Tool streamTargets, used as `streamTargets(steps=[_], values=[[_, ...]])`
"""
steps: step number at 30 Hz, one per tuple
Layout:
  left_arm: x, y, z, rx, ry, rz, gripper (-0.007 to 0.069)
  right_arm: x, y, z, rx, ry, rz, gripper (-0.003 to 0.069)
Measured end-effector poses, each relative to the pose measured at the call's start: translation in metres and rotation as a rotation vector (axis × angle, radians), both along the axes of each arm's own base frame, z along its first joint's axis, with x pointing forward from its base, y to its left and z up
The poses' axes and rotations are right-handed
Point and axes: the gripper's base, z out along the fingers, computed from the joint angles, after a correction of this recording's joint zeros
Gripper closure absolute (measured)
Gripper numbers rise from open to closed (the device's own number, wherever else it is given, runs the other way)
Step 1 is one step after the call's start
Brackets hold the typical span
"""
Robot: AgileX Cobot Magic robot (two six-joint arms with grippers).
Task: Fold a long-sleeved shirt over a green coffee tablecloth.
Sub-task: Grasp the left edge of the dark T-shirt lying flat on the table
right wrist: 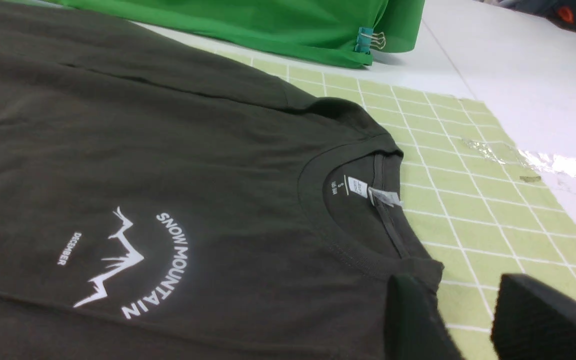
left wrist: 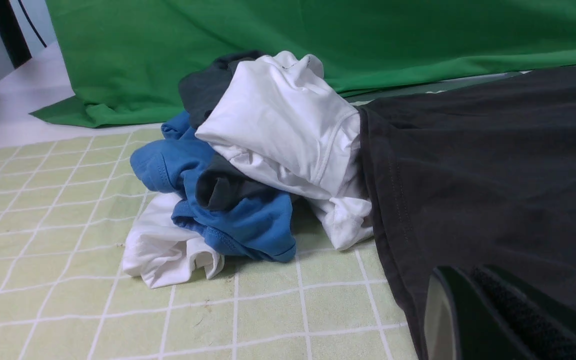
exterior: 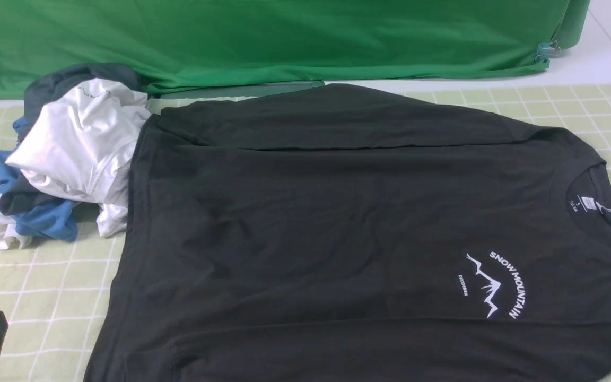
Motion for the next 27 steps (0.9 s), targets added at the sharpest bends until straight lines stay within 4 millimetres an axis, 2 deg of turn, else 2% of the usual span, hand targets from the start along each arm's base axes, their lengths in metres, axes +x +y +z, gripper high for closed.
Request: streamTargets(steps=[23, 25, 27], values=[[0.0000, 0.0005, 0.0003, 0.023, -0.002, 0.002, 0.0608, 0.0000, 0.0000, 0.0000, 0.000, 0.000, 0.000, 0.0414], [0.0003, 0.0006, 0.0028, 0.021, -0.030, 0.004, 0.0608, 0.0000, 0.0000, 0.0000, 0.000, 0.000, 0.000, 0.0414], [0.0009, 0.0002, 0.0085, -0.055, -0.097, 0.008, 0.0608, 0.0000, 0.0000, 0.0000, 0.000, 0.000, 0.000, 0.0414]])
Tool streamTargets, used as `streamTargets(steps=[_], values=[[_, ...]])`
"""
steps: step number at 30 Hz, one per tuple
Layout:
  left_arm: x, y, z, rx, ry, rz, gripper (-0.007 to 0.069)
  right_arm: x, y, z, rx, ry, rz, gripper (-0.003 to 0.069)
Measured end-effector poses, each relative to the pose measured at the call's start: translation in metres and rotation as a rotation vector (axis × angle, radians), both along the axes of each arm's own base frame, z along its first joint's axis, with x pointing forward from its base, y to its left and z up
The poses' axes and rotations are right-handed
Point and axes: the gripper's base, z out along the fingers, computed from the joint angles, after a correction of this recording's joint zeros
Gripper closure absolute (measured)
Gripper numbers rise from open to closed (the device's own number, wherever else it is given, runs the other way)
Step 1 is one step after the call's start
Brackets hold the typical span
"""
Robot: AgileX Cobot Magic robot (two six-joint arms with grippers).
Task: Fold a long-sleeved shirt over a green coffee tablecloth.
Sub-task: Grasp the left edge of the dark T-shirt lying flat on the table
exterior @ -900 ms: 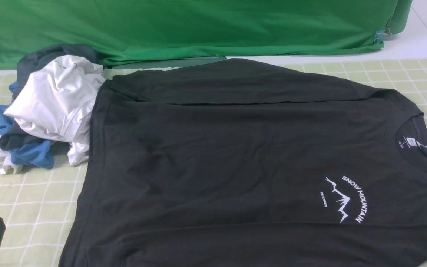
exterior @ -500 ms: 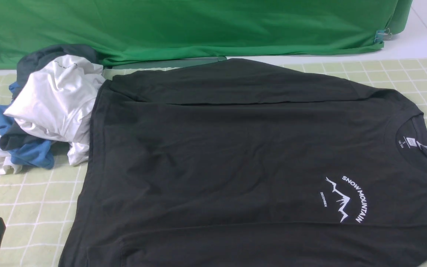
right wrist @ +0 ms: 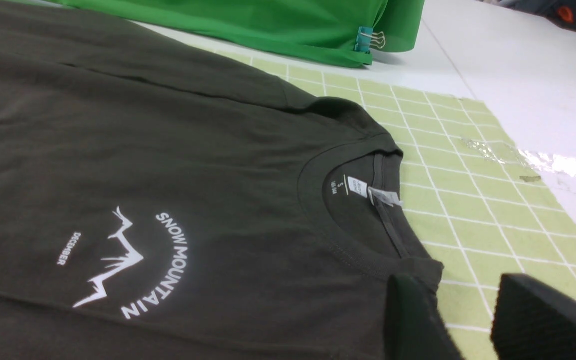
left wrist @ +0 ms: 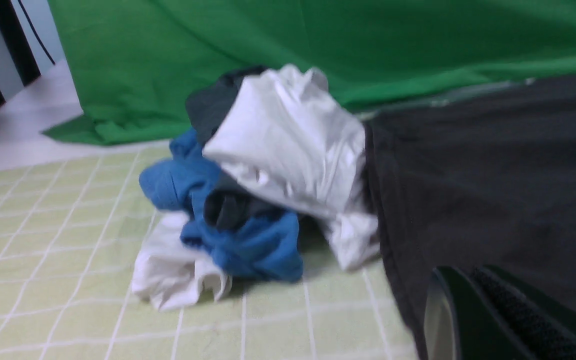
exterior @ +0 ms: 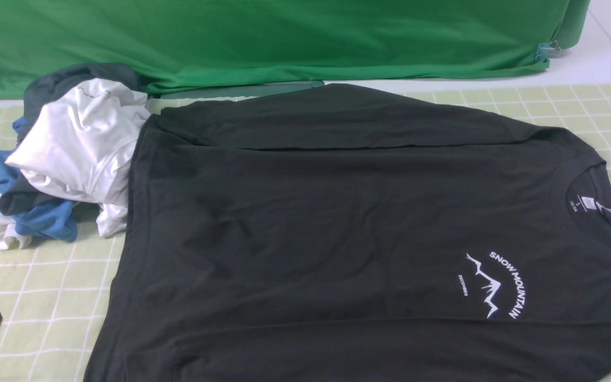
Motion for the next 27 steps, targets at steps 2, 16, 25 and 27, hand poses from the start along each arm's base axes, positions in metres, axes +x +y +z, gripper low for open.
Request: streamTargets(steps=[2, 16, 25, 27], values=[[0.000, 0.000, 0.006, -0.122, -0.067, 0.002, 0.0608, 0.000, 0.000, 0.000, 0.000, 0.000, 0.000, 0.0414], [-0.017, 0.021, 0.052, -0.780, -0.699, 0.042, 0.0608, 0.002, 0.002, 0.010, 0.243, -0.112, -0.025, 0.0414], [-0.011, -0.003, 0.138, -0.673, -0.205, -0.045, 0.0608, 0.000, -0.004, 0.038, 0.764, -0.431, -0.053, 0.0414], [0.004, -0.005, 0.142, -0.548, 0.025, -0.012, 0.0608, 0.000, -0.005, 0.040, 0.767, -0.453, -0.051, 0.0414]])
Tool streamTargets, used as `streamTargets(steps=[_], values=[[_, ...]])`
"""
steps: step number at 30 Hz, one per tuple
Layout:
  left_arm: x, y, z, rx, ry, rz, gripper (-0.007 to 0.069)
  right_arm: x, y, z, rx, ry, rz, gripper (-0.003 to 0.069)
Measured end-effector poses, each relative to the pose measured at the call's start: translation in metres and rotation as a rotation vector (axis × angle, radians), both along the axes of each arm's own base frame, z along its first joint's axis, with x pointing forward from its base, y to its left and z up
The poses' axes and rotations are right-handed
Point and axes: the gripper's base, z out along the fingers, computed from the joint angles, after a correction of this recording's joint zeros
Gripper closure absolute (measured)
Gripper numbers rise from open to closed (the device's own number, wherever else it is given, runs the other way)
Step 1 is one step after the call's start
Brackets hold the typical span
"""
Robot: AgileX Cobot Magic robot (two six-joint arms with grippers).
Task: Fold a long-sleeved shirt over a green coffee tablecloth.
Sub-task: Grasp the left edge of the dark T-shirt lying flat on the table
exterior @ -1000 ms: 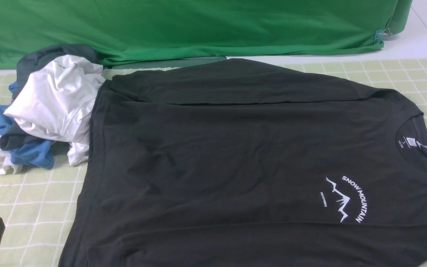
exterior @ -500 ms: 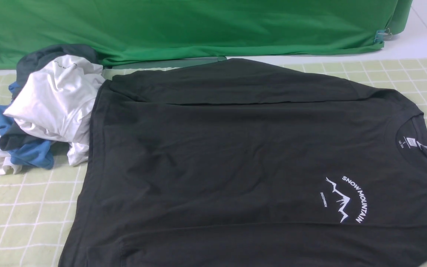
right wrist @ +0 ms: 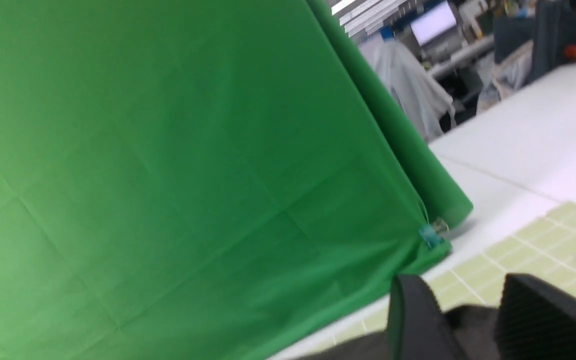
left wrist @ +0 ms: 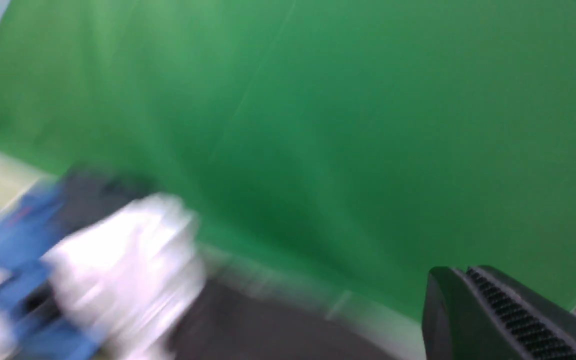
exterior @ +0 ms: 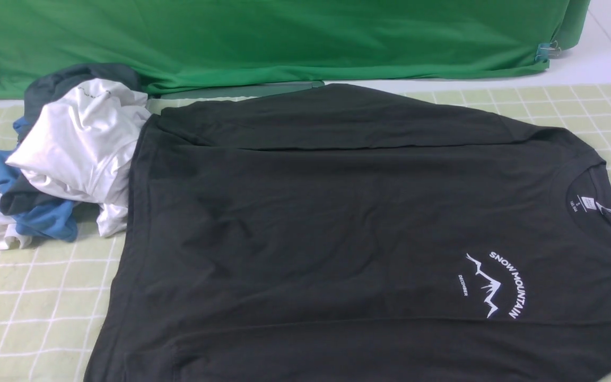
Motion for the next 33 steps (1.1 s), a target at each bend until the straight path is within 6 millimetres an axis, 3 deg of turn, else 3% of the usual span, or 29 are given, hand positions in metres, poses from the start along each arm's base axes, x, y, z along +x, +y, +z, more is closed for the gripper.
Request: streamTargets(steps=[2, 5, 9, 12, 13, 14, 16, 22, 27, 30, 33], values=[[0.009, -0.001, -0.001, 0.069, 0.110, -0.030, 0.0608, 0.000, 0.000, 0.001, 0.002, -0.006, -0.002, 0.0414], [0.040, -0.006, -0.021, 0.235, 0.441, -0.190, 0.0608, -0.001, -0.001, 0.003, 0.037, -0.035, -0.001, 0.0414], [0.073, -0.013, -0.052, 0.240, 0.688, -0.365, 0.0610, -0.001, -0.001, 0.005, 0.053, -0.059, 0.002, 0.0424], [0.091, -0.016, -0.075, 0.232, 0.805, -0.471, 0.0620, -0.001, 0.003, 0.016, -0.029, 0.033, 0.024, 0.0485], [0.092, -0.016, -0.076, 0.235, 0.811, -0.476, 0.0620, -0.001, 0.003, 0.017, -0.038, 0.041, 0.025, 0.0499], [0.099, -0.019, -0.086, 0.237, 0.863, -0.513, 0.0622, -0.001, 0.005, 0.031, -0.109, 0.112, 0.033, 0.0564], [0.106, -0.024, -0.096, 0.265, 0.912, -0.552, 0.0622, 0.001, 0.006, 0.050, -0.224, 0.213, 0.044, 0.0629], [0.114, -0.046, -0.119, 0.388, 1.048, -0.579, 0.0622, 0.022, 0.010, 0.094, -0.492, 0.490, 0.120, 0.0655], [0.122, -0.056, -0.139, 0.484, 1.140, -0.578, 0.0603, 0.046, 0.014, 0.105, -0.552, 0.690, 0.241, 0.0655], [0.128, -0.057, -0.147, 0.506, 1.146, -0.577, 0.0544, 0.053, 0.019, 0.101, -0.545, 0.736, 0.320, 0.0655], [0.134, -0.057, -0.155, 0.542, 1.158, -0.573, 0.0439, 0.055, 0.024, 0.098, -0.539, 0.761, 0.393, 0.0655]])
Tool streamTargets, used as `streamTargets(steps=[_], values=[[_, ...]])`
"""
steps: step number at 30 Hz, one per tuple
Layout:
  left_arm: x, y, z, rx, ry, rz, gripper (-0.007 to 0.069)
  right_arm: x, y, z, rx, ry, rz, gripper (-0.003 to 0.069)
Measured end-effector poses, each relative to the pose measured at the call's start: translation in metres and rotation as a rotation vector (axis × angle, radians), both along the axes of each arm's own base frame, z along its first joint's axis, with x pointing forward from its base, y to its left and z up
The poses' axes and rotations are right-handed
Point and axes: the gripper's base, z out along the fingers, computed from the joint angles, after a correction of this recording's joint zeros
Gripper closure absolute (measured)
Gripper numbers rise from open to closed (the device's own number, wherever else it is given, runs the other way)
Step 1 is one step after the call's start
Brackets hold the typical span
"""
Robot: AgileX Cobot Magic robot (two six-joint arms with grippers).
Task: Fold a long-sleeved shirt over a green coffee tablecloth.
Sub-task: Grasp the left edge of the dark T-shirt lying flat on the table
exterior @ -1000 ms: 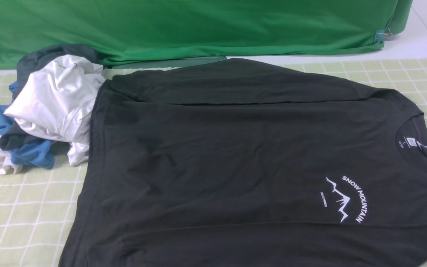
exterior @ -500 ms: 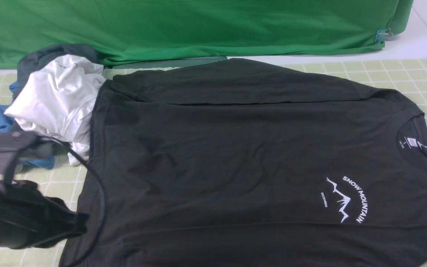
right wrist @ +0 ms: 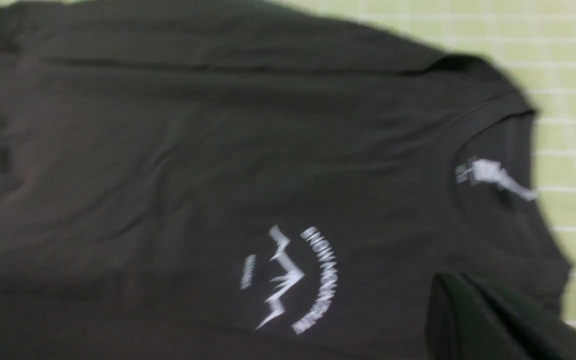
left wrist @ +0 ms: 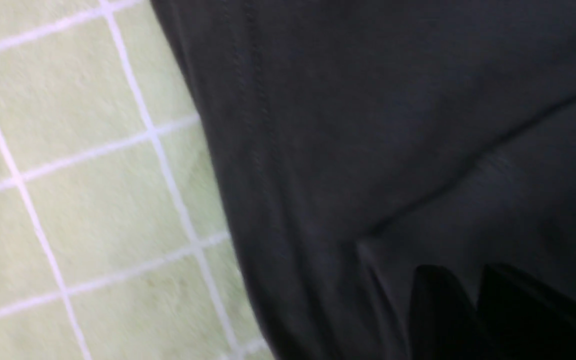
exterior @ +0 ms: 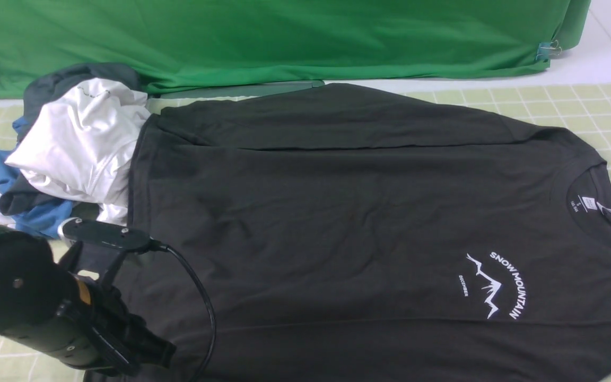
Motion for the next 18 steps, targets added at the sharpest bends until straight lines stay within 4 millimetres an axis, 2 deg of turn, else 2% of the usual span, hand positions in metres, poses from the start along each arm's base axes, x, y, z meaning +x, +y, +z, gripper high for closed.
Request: streamTargets(steps=[4, 8, 12, 15, 18], values=[[0.007, 0.000, -0.009, 0.022, -0.005, -0.010, 0.0256, 0.000, 0.002, 0.000, 0.011, 0.006, 0.024, 0.0655], [0.014, -0.003, -0.015, 0.011, -0.036, -0.008, 0.0110, -0.001, 0.003, 0.000, 0.010, 0.011, 0.030, 0.0655], [0.016, -0.004, -0.020, -0.001, -0.016, 0.007, 0.0069, -0.001, 0.003, 0.000, 0.012, 0.016, 0.032, 0.0655], [0.016, -0.005, -0.024, -0.002, 0.008, 0.015, 0.0082, -0.001, 0.003, 0.000, 0.012, 0.017, 0.032, 0.0655], [0.016, -0.006, -0.029, -0.004, 0.037, 0.025, 0.0135, -0.001, 0.003, 0.000, 0.012, 0.018, 0.033, 0.0655]])
